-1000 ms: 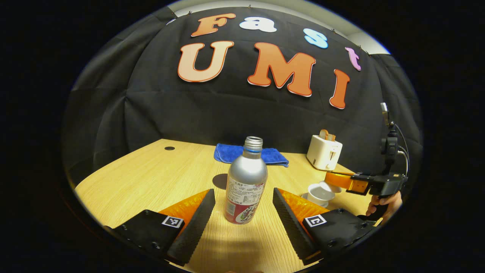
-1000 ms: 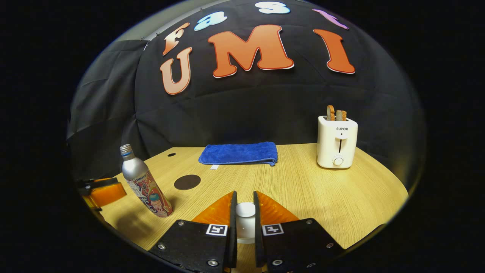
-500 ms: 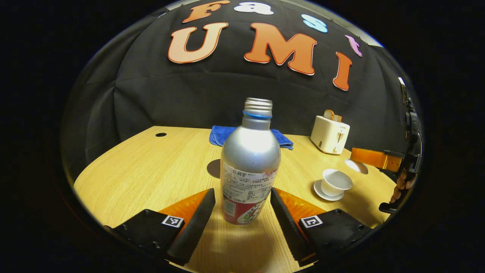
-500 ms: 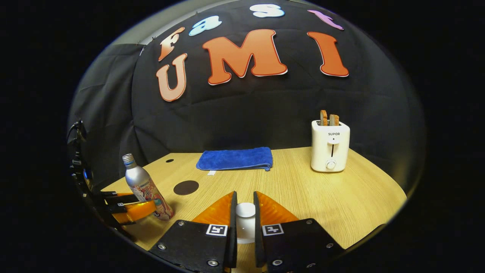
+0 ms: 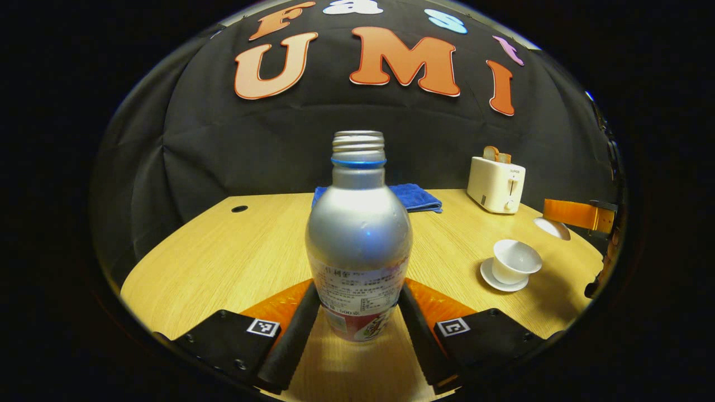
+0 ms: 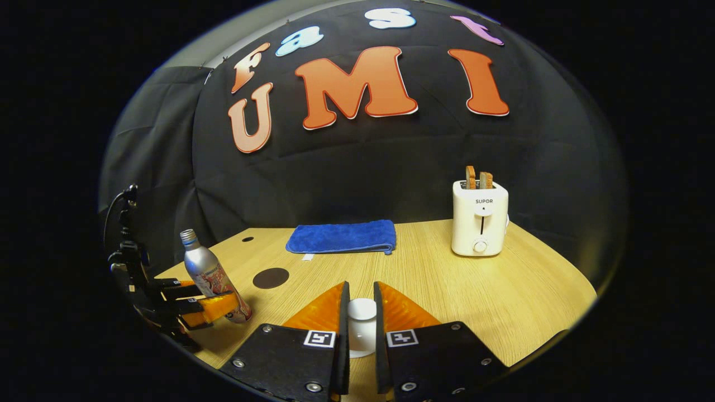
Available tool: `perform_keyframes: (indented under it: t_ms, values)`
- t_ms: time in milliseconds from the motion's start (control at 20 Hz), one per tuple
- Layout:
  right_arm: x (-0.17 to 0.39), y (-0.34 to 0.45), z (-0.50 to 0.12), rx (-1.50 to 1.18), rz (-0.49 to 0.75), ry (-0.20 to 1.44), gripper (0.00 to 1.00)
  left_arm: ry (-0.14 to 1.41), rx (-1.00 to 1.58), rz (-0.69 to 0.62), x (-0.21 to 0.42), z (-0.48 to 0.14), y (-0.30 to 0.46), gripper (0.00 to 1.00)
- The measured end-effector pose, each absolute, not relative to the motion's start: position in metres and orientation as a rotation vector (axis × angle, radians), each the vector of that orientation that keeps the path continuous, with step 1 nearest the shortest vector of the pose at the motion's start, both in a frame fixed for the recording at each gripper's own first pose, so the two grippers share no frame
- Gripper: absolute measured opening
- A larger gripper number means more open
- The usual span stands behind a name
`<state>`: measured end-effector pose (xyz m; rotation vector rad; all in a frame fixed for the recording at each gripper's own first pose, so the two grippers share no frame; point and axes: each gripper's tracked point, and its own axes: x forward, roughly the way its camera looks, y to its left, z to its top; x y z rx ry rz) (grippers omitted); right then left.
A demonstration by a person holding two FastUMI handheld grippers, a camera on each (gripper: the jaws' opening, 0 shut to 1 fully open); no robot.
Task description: Open the teacup lid with one hand, grasp the water bottle and pour water into the teacup with the other hand; after pouring, place the water bottle on the coaster and then close the teacup lid.
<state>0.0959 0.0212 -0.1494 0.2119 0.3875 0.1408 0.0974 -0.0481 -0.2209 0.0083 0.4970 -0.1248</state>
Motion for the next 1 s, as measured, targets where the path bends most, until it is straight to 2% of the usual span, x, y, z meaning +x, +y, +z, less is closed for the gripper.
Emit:
perform_keyframes:
  t_ms: [250, 1000]
  values:
    - [0.090, 0.014, -0.138, 0.226, 0.140, 0.360, 0.19, 0.507, 0.074, -0.107, 0.102, -0.219, -0.050, 0.85]
    - [0.081, -0.043, -0.136, 0.246, 0.075, 0.323, 0.19, 0.460, 0.666, -0.157, 0.109, -0.195, -0.073, 0.85]
